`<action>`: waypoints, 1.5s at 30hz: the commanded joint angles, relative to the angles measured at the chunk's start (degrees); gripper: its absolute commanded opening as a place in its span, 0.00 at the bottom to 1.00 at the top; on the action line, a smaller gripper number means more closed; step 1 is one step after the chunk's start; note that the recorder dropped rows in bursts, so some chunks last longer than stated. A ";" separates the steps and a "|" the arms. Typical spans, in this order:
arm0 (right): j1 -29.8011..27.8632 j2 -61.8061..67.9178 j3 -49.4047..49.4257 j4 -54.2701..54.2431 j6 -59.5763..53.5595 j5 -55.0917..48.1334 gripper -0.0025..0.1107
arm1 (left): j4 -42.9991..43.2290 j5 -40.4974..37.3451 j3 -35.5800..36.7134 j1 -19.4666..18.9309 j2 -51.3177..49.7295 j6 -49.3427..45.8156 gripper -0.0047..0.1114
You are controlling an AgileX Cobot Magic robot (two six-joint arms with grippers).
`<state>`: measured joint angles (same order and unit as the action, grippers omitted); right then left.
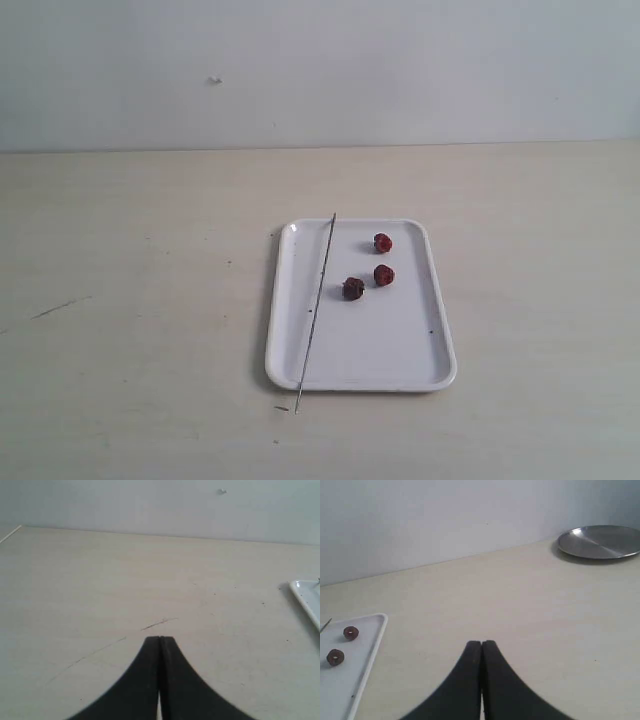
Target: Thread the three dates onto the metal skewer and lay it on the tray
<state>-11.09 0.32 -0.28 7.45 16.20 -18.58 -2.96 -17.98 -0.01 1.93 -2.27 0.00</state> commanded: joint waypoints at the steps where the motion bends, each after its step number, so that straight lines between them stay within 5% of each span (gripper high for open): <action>1: -0.24 -0.32 0.28 0.21 -0.08 0.95 0.02 | -0.09 0.10 0.01 -0.12 0.31 0.36 0.04; 30: -0.24 -0.32 0.28 0.21 -0.08 0.95 0.02 | 1.23 1.86 0.01 -0.12 0.31 -3.63 0.04; 34: -0.24 -0.32 0.28 0.21 -0.08 0.95 0.02 | -10.66 12.77 0.01 -0.12 0.31 0.46 0.04; 45: -0.24 -0.32 0.28 0.21 -0.08 0.95 0.02 | -20.26 16.79 -0.31 -0.12 0.31 8.23 0.04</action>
<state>-11.09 0.32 -0.28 7.45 16.20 -18.58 -21.89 -2.47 -0.01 1.93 -2.27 7.12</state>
